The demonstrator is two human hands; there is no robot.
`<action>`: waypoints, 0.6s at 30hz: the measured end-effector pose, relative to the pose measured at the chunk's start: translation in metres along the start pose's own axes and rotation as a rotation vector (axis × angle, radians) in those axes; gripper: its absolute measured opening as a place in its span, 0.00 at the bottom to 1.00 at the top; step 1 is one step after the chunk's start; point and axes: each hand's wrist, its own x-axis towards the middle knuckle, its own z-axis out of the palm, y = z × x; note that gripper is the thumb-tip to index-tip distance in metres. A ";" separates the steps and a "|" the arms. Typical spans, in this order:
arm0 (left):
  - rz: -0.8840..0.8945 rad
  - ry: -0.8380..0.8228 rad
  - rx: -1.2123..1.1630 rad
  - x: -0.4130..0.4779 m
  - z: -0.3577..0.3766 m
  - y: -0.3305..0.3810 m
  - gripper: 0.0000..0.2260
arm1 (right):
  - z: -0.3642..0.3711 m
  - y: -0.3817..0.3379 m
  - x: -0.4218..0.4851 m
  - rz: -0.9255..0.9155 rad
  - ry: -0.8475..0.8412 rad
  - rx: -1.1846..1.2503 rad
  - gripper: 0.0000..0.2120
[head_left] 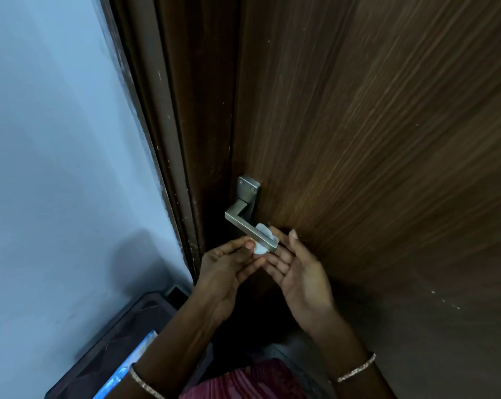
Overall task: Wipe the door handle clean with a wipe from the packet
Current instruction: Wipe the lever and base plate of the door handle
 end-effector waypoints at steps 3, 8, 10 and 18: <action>-0.026 -0.034 0.051 -0.007 0.003 0.000 0.08 | 0.004 -0.005 0.001 0.057 -0.059 0.062 0.20; -0.040 -0.120 0.273 -0.015 -0.002 0.015 0.09 | -0.002 0.001 -0.007 0.055 0.054 0.146 0.16; 0.000 -0.047 0.341 -0.013 -0.004 0.021 0.07 | -0.006 0.000 -0.014 -0.015 0.124 0.133 0.16; 0.045 0.090 0.272 -0.003 -0.007 0.033 0.07 | 0.010 0.003 -0.025 -0.326 0.137 -0.243 0.16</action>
